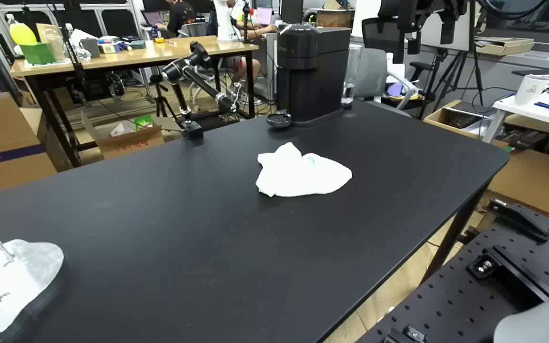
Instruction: Put the white cloth on the black stand
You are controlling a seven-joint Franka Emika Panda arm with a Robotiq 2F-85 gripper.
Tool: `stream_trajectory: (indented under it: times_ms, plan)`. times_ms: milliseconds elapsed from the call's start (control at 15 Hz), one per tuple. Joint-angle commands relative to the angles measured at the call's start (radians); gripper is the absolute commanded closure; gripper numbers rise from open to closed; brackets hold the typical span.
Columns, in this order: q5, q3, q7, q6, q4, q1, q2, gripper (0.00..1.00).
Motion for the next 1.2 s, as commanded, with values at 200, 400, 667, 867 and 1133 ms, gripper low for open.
stream_trajectory:
  times_ms: [200, 400, 667, 867, 1133]
  plan:
    - [0.0, 0.0, 0.0, -0.001, 0.001, 0.001, 0.0, 0.0]
    - [0.0, 0.0, 0.0, 0.0, 0.001, 0.001, 0.0, 0.0]
    - [0.0, 0.0, 0.0, 0.0, 0.001, 0.001, 0.0, 0.0]
    - [-0.005, 0.015, -0.06, 0.071, -0.008, 0.029, 0.023, 0.0]
    - [-0.006, 0.065, -0.168, 0.234, -0.018, 0.096, 0.097, 0.0]
